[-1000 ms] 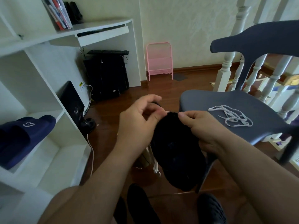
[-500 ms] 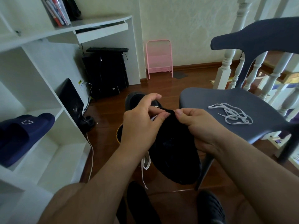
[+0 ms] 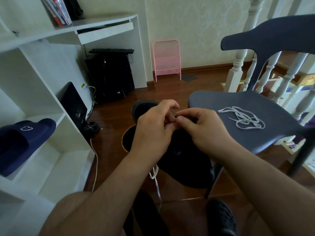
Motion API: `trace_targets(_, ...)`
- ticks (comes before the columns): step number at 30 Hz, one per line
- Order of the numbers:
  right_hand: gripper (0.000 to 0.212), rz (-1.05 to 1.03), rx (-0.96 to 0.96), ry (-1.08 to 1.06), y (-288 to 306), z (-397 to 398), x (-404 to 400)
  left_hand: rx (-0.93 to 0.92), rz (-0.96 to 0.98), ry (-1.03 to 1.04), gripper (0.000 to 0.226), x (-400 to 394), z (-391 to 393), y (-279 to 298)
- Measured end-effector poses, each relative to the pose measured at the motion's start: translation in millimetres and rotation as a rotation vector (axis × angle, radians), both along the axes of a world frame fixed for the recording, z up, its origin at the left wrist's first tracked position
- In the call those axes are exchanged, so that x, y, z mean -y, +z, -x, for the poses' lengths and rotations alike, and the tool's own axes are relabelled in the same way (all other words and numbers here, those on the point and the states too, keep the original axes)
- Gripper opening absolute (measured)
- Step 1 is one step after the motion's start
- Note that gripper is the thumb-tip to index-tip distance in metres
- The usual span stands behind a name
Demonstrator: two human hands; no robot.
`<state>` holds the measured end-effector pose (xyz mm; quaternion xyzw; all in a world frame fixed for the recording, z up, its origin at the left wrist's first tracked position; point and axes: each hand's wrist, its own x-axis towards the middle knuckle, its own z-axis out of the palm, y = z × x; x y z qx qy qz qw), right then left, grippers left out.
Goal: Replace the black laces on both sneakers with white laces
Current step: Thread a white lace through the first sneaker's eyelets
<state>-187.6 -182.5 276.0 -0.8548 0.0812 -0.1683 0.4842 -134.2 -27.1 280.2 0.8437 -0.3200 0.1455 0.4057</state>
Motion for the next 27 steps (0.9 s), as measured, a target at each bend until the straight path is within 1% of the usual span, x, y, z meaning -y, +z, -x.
trace_targets(2, 0.011, 0.009, 0.007, -0.009, 2.1, -1.1, -0.5, -0.021, 0.021, 0.022, 0.042, 0.9, -0.6, 0.6)
trace_targets(3, 0.013, -0.001, 0.014, -0.013, 3.5, -1.3, -2.0, -0.024, 0.027, 0.035, 0.043, 0.7, -0.9, 1.1)
trace_targets(6, 0.03, -0.01, 0.001, -0.018, 3.7, -4.2, -6.7, -0.004, 0.005, 0.058, 0.042, -2.2, -3.2, 1.9)
trace_targets(7, 0.031, -0.005, -0.023, -0.011, 3.7, -4.6, -8.0, 0.004, -0.012, 0.06, 0.041, -3.4, -4.2, 1.5)
trace_targets(11, 0.024, -0.086, -0.116, -0.005, 3.9, -6.1, -9.2, 0.009, -0.089, 0.056, 0.033, -5.6, -6.3, -2.3)
trace_targets(14, 0.025, -0.109, -0.115, -0.108, -1.8, -10.6, -7.0, -0.012, -0.073, 0.004, 0.017, -7.6, -8.1, -6.5)
trace_targets(16, 0.027, -0.121, -0.096, -0.199, -4.4, -12.6, -4.3, -0.027, -0.06, -0.029, 0.016, -9.8, -8.6, -10.8)
trace_targets(17, 0.027, -0.137, -0.074, -0.24, -4.4, -13.0, -2.5, -0.023, -0.056, -0.02, 0.018, -10.3, -7.6, -13.0)
trace_targets(19, 0.029, -0.168, -0.001, -0.34, -2.9, -13.5, 2.5, -0.037, -0.039, 0.065, 0.014, -9.9, -3.8, -14.1)
trace_targets(21, 0.032, -0.222, 0.086, -0.429, -1.4, -13.4, 7.7, -0.134, -0.057, 0.193, 0.033, -8.9, -1.4, -17.9)
trace_targets(22, 0.033, -0.268, 0.128, -0.454, -0.1, -12.6, 8.8, -0.214, -0.095, 0.242, 0.04, -8.9, -3.3, -20.6)
trace_targets(23, 0.033, -0.328, 0.17, -0.466, 1.3, -11.5, 8.4, -0.318, -0.118, 0.244, 0.041, -8.7, -7.1, -24.0)
trace_targets(24, 0.033, -0.394, 0.21, -0.466, 2.6, -10.7, 6.4, -0.451, -0.1, 0.197, 0.04, -8.4, -10.8, -26.5)
trace_targets(26, 0.03, -0.518, 0.245, -0.443, 5.4, -8.9, 0.2, -0.701, 0.062, 0.051, 0.037, -6.3, -14.8, -31.1)
trace_targets(27, 0.029, -0.589, 0.234, -0.408, 5.4, -8.8, -3.7, -0.722, 0.101, 0.026, 0.038, -4.8, -15.2, -31.9)
